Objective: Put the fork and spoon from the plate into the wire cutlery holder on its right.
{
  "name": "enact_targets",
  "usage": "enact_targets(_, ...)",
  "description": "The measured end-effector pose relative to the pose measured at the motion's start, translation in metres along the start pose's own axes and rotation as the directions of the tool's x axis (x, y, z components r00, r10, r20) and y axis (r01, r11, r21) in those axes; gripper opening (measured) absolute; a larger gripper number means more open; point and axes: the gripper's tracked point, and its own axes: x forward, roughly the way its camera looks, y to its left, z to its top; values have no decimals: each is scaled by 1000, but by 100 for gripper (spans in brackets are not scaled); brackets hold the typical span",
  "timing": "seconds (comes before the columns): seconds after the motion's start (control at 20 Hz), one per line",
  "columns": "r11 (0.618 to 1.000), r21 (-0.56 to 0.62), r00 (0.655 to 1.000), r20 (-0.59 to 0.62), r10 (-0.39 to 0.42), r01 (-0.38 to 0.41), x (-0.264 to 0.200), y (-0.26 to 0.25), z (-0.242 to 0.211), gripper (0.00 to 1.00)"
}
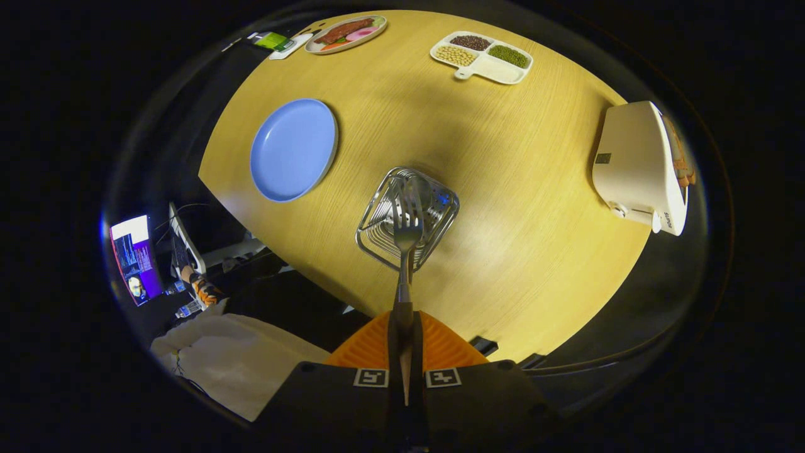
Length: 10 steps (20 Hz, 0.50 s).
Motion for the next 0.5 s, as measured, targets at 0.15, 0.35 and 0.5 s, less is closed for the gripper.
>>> enact_targets(0.15, 1000, -3, 998, -65, 18, -18, 6, 0, 0, 7)
enact_targets(0.35, 999, 25, 992, -120, 46, -43, 12, 1, 7, 7)
enact_targets(0.5, 998, 54, 988, -146, 49, -41, 15, -2, 11, 10)
